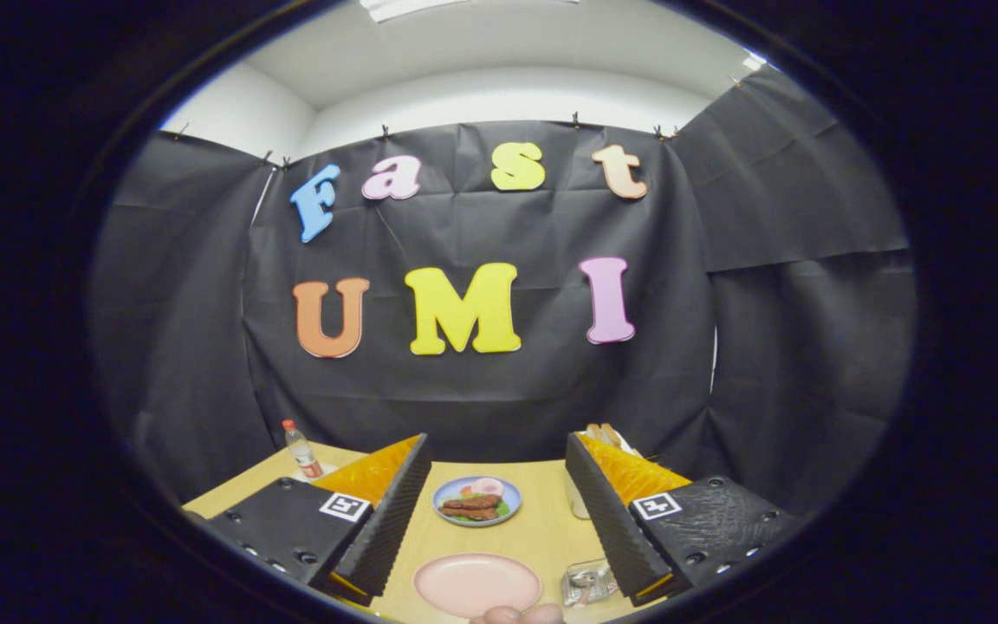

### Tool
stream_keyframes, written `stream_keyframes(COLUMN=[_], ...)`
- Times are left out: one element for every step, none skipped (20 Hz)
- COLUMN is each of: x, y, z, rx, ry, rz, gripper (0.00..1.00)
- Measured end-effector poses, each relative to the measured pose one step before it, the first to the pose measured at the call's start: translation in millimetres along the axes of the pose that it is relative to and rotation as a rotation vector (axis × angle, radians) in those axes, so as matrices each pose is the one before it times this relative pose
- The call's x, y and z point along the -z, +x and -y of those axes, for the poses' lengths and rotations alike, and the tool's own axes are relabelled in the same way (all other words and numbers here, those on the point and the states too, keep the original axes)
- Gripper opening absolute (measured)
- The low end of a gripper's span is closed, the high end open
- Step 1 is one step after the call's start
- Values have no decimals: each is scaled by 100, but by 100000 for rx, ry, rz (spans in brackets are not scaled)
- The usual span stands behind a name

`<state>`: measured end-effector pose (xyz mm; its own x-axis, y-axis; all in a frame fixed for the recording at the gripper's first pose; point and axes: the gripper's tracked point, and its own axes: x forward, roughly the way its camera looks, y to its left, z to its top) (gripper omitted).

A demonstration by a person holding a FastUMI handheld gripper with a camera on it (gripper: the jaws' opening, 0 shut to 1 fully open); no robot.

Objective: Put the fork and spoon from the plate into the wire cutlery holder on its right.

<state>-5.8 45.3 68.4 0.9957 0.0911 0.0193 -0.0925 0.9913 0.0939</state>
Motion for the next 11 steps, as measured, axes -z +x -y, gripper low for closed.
stream_keyframes(x=[104, 185, 160, 29, -204, -172, 14, 100, -160, -225, -142], y=[2, 90, 77, 98, 117, 57, -8, 24, -45, -26, 85], z=[-141, -79, -96, -351, -312, 220, 104, -237, -125, 183, 11], rx=[165, 426, -70, -907, -819, 448, -31, -246, -332, 321, -8], ry=[577, 263, -114, -166, -626, -705, -464, -236, -400, -626, 217], rz=[156, -266, -199, 269, 904, 857, 377, 271, 747, 1015, 903], gripper=[94, 94, 94, 94, 94, 94, 94, 94, 94, 94, 94])
